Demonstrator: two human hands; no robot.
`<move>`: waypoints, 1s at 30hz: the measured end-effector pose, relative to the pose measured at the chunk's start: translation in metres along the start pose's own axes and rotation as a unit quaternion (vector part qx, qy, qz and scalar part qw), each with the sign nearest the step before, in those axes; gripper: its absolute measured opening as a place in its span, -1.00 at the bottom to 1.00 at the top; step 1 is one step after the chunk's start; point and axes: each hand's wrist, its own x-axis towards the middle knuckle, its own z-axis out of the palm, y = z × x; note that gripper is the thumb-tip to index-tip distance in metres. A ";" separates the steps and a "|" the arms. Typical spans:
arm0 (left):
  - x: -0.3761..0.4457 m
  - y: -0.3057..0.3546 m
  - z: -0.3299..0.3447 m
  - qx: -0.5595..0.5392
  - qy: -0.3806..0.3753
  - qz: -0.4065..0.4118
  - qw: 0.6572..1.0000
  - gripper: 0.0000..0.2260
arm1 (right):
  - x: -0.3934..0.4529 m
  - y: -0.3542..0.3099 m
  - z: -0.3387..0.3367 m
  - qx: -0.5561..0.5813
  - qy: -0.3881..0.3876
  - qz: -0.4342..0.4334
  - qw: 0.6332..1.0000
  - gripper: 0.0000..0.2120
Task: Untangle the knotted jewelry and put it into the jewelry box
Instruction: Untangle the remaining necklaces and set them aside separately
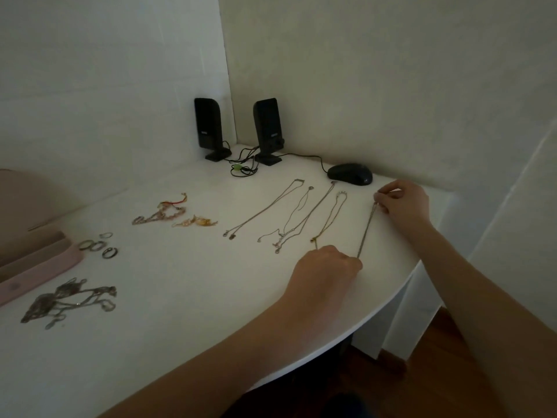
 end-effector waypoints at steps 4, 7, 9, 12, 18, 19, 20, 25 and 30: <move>0.010 -0.007 0.013 0.042 -0.041 0.007 0.998 -0.67 | 0.014 0.000 0.007 -0.044 0.002 -0.026 0.999 -0.89; 0.013 -0.009 0.014 0.060 -0.046 0.003 0.997 -0.67 | 0.021 0.002 0.013 -0.083 -0.020 -0.049 0.995 -0.91; 0.012 -0.011 0.016 0.063 -0.024 -0.008 0.998 -0.68 | 0.025 0.004 0.016 -0.097 -0.034 -0.046 0.994 -0.91; 0.010 -0.014 0.021 0.052 -0.003 -0.011 0.999 -0.73 | 0.026 0.004 0.017 -0.102 -0.026 -0.044 0.993 -0.84; 0.004 -0.014 0.015 0.007 -0.002 -0.008 1.000 -0.70 | 0.005 -0.007 0.024 -0.301 -0.087 -0.121 0.942 -0.59; 0.003 -0.011 0.013 -0.004 -0.028 -0.010 1.000 -0.60 | 0.003 -0.006 0.027 -0.383 -0.135 -0.138 0.903 -0.56; 0.002 -0.010 0.012 -0.014 -0.057 -0.011 0.998 -0.51 | 0.003 -0.005 0.029 -0.425 -0.175 -0.136 0.878 -0.53; -0.007 -0.010 -0.006 -0.013 -0.110 0.000 0.994 -0.41 | 0.000 -0.008 0.029 -0.388 -0.199 -0.099 0.894 -0.48; -0.047 -0.053 -0.045 0.008 -0.039 -0.023 0.999 -0.55 | -0.044 -0.051 0.059 -0.236 -0.119 -0.155 0.952 -0.55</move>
